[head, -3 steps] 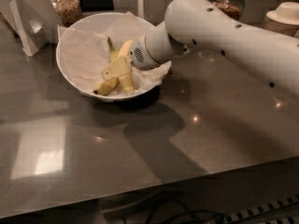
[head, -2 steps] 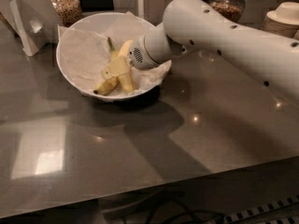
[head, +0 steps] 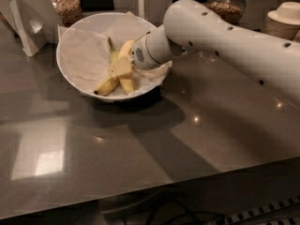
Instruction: Pick banana from white bowl
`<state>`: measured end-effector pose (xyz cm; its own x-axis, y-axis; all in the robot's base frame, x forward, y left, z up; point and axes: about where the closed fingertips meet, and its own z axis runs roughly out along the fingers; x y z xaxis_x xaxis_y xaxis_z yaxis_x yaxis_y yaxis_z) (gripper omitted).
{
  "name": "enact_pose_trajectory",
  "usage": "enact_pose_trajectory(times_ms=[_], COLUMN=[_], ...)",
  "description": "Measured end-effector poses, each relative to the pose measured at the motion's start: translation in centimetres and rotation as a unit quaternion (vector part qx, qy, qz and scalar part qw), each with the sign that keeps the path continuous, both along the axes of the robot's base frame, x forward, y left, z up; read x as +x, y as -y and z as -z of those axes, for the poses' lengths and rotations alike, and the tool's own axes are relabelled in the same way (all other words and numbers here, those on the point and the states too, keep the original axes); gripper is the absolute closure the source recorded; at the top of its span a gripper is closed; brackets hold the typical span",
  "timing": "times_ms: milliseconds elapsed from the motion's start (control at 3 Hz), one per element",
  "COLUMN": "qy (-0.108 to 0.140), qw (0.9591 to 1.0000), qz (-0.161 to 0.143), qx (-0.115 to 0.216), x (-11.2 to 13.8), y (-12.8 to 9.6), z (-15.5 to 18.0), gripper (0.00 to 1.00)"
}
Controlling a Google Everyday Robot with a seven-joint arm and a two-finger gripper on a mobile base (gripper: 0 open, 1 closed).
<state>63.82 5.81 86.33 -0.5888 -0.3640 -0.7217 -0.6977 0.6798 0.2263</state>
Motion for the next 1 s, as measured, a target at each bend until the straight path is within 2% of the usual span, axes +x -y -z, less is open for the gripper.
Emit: enact_pose_trajectory(times_ms=[333,667,1000], qy=[0.0,0.011,0.032], qw=[1.0,0.9999,0.9995], qz=[0.0,0.005,0.004], qx=[0.0,0.001,0.004], x=[0.0,0.0,-0.2], y=[0.0,0.6,0.8], z=[0.0,-0.5,-2.2], gripper=[0.7,0.94,1.0])
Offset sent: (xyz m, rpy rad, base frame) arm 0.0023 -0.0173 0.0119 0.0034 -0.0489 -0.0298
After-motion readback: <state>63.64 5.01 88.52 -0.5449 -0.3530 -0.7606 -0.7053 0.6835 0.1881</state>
